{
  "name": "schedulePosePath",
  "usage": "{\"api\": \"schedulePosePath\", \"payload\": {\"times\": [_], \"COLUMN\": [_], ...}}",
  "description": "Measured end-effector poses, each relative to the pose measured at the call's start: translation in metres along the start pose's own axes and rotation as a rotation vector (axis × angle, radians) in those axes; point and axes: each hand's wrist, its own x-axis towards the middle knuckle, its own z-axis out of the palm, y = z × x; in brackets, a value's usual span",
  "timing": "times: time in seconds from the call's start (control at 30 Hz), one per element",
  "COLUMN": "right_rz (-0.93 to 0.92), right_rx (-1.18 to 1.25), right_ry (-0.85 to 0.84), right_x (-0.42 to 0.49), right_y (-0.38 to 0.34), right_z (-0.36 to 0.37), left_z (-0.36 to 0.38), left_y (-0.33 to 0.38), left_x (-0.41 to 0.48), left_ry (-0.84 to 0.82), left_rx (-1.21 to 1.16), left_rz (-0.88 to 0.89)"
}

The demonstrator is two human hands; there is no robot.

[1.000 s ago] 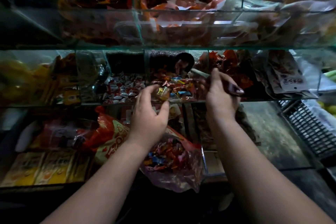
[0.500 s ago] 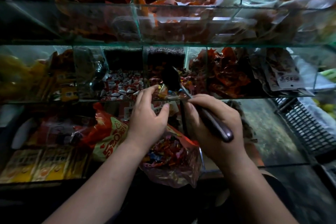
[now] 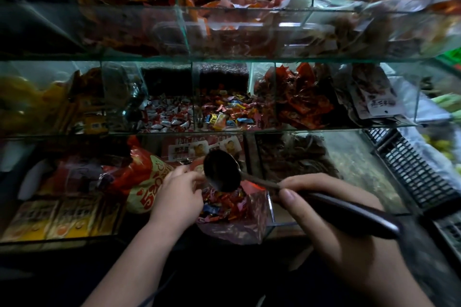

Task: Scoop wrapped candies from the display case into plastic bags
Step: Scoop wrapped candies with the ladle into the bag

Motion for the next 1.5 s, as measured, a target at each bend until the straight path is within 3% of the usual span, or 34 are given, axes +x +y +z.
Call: {"api": "schedulePosePath", "payload": {"times": [0.07, 0.1, 0.33, 0.4, 0.53, 0.7, 0.8, 0.93, 1.07, 1.2, 1.27, 1.37, 1.43, 1.5], "right_rz": [-0.093, -0.07, 0.004, 0.093, 0.292, 0.486, 0.623, 0.655, 0.785, 0.77, 0.747, 0.7, 0.651, 0.612], "right_rx": [-0.05, -0.097, -0.295, -0.309, -0.085, 0.143, 0.333, 0.493, 0.872, 0.902, 0.904, 0.92, 0.919, 0.927], "right_ry": [0.206, 0.198, -0.16, -0.125, 0.13, 0.125, 0.247, 0.397, 0.459, 0.519, 0.531, 0.583, 0.622, 0.624], "right_x": [-0.009, -0.013, 0.03, 0.034, 0.035, 0.04, 0.037, 0.027, 0.021, 0.015, 0.011, 0.005, 0.001, -0.002], "right_y": [0.006, 0.011, 0.068, 0.085, 0.095, 0.1, 0.097, 0.092, 0.089, 0.091, 0.087, 0.078, 0.071, 0.062], "right_z": [0.005, 0.013, 0.08, 0.095, 0.113, 0.12, 0.118, 0.102, 0.093, 0.078, 0.066, 0.049, 0.038, 0.029], "left_z": [0.003, 0.004, 0.016, 0.019, 0.022, 0.02, 0.02, 0.018, 0.015, 0.005, 0.0, -0.006, -0.002, 0.008], "left_y": [-0.004, -0.005, -0.009, -0.011, -0.014, -0.017, -0.017, -0.018, -0.014, -0.002, 0.004, 0.019, 0.03, 0.038], "left_x": [-0.001, -0.001, -0.013, -0.017, -0.023, -0.021, -0.025, -0.023, -0.019, -0.024, -0.03, -0.038, -0.038, -0.033], "left_ry": [-0.007, 0.006, -0.021, -0.04, -0.066, -0.064, -0.103, -0.114, -0.126, -0.098, 0.038, 0.245, 0.19, 0.049], "left_rx": [0.008, -0.007, -0.098, -0.128, -0.198, -0.222, -0.276, -0.271, -0.296, -0.257, -0.255, -0.325, -0.309, -0.222], "left_rz": [-0.034, -0.029, 0.027, 0.054, 0.039, 0.03, 0.04, 0.022, 0.014, 0.013, 0.078, 0.311, 0.406, 0.37]}}
